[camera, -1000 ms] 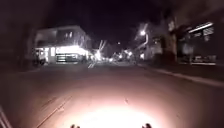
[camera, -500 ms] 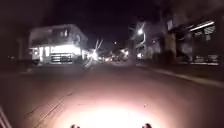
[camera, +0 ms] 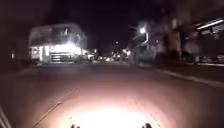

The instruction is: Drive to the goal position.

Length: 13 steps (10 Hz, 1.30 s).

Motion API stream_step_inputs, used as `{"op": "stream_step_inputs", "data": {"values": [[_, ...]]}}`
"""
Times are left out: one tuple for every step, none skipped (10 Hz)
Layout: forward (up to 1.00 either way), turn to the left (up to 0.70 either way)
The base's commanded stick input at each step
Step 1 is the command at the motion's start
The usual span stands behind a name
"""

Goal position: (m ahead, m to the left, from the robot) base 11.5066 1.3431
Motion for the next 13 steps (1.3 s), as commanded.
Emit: {"op": "stream_step_inputs", "data": {"values": [[0.85,0.0],[0.85,0.0],[0.85,0.0],[0.85,0.0],[0.85,0.0],[0.85,0.0],[0.85,0.0],[0.85,0.0],[0.85,0.0],[0.85,0.0],[0.85,0.0],[0.85,0.0],[0.85,0.0]]}}
